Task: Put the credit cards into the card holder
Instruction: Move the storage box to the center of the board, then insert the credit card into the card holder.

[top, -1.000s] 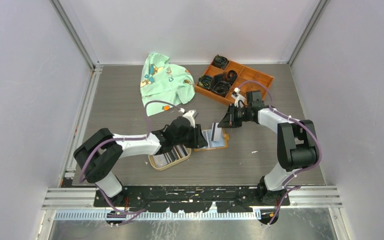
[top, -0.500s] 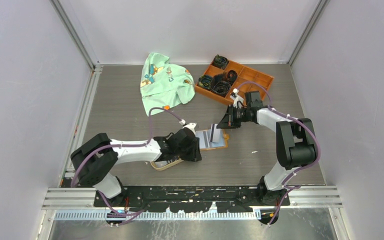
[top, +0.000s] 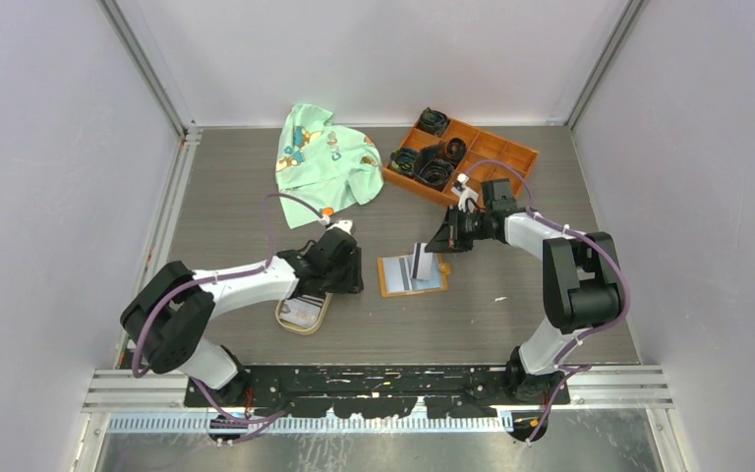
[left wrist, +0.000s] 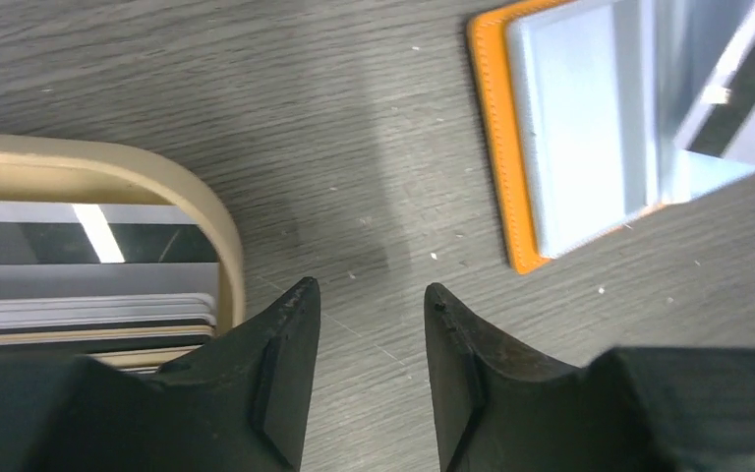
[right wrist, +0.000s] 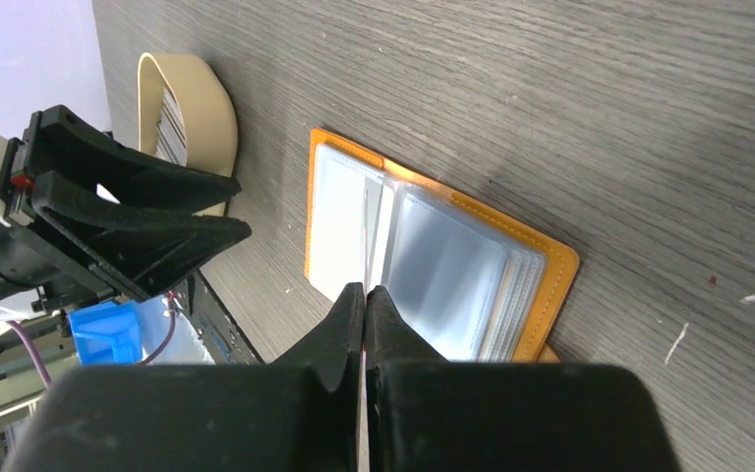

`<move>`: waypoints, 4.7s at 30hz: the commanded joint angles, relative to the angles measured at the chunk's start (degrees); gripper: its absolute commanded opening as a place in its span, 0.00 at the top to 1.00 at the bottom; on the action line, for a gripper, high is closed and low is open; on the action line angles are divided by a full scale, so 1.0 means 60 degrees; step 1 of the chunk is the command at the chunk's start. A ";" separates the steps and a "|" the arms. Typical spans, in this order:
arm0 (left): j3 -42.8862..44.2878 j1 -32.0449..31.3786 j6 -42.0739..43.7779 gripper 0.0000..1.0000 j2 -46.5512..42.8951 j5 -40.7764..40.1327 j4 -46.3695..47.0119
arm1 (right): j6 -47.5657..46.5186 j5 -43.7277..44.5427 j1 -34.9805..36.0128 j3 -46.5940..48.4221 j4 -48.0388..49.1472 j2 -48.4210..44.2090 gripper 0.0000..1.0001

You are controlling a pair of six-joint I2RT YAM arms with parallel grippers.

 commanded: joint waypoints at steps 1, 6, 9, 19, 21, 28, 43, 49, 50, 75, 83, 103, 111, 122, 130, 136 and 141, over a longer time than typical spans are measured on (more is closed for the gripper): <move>0.0158 -0.0041 0.0252 0.54 -0.0261 0.1020 0.0825 | -0.0152 -0.0255 0.0045 0.0138 0.0484 0.0166 0.99; -0.0061 -0.0047 -0.0630 0.50 0.0122 0.2203 0.2377 | -0.0154 -0.0303 0.0062 0.0161 0.0522 0.0410 0.99; 0.0042 -0.0083 -0.0851 0.47 0.0492 0.2237 0.2625 | -0.0150 -0.0359 0.0078 0.0203 0.0485 0.0580 0.99; 0.1130 -0.0157 -0.0647 0.45 0.1699 0.1332 0.0970 | -0.0388 -0.0560 0.0088 0.0374 0.0063 0.0964 0.99; 0.1316 -0.0156 -0.0586 0.46 0.1896 0.1327 0.0877 | -0.0522 -0.0615 0.0083 0.0487 -0.0166 0.1098 0.99; 0.1974 -0.0156 -0.0355 0.50 0.2464 0.1209 0.0270 | -0.0843 -0.0582 0.0144 0.0812 -0.0873 0.1354 0.99; 0.2253 -0.0157 -0.0265 0.52 0.2635 0.1257 0.0247 | -0.1077 -0.0488 0.0480 0.1335 -0.1518 0.1908 0.99; 0.2280 -0.0157 -0.0258 0.53 0.2766 0.1328 0.0294 | -0.1239 -0.0508 0.0561 0.1481 -0.1643 0.2097 0.99; 0.2276 -0.0158 -0.0262 0.53 0.2801 0.1340 0.0295 | -0.1269 -0.0527 0.0574 0.1524 -0.1696 0.2147 0.99; 0.2690 -0.0148 -0.0112 0.58 0.3203 0.1421 0.0038 | -0.1187 0.0029 0.0649 0.1787 -0.2362 0.2262 0.99; 0.2686 -0.0121 -0.0113 0.59 0.3246 0.1413 0.0032 | -0.1330 0.0444 0.0646 0.1920 -0.2910 0.2204 0.99; 0.2613 -0.0113 -0.0256 0.62 0.3232 0.1748 0.0238 | -0.0180 0.0417 0.0883 0.1471 -0.1550 0.2294 0.99; 0.2640 -0.0120 -0.0324 0.62 0.3279 0.1857 0.0350 | 0.0268 0.0290 0.0881 0.1307 -0.1032 0.2337 0.99; 0.2586 -0.0128 -0.0263 0.55 0.2883 0.1614 0.0403 | 0.0361 0.0071 0.0975 0.1367 -0.0811 0.2491 0.95; 0.2788 -0.0311 0.0316 0.49 0.1712 0.0278 -0.0514 | 0.0179 0.0082 0.0980 0.1493 -0.0978 0.2649 0.93; 0.3201 -0.1218 0.0503 0.49 0.1180 -0.0219 -0.0801 | 0.0115 0.0141 0.0979 0.1533 -0.1063 0.2660 0.92; 0.3682 -0.2018 0.0300 0.57 0.1591 0.0421 0.0277 | 0.0107 0.0157 0.0980 0.1552 -0.1073 0.2697 0.92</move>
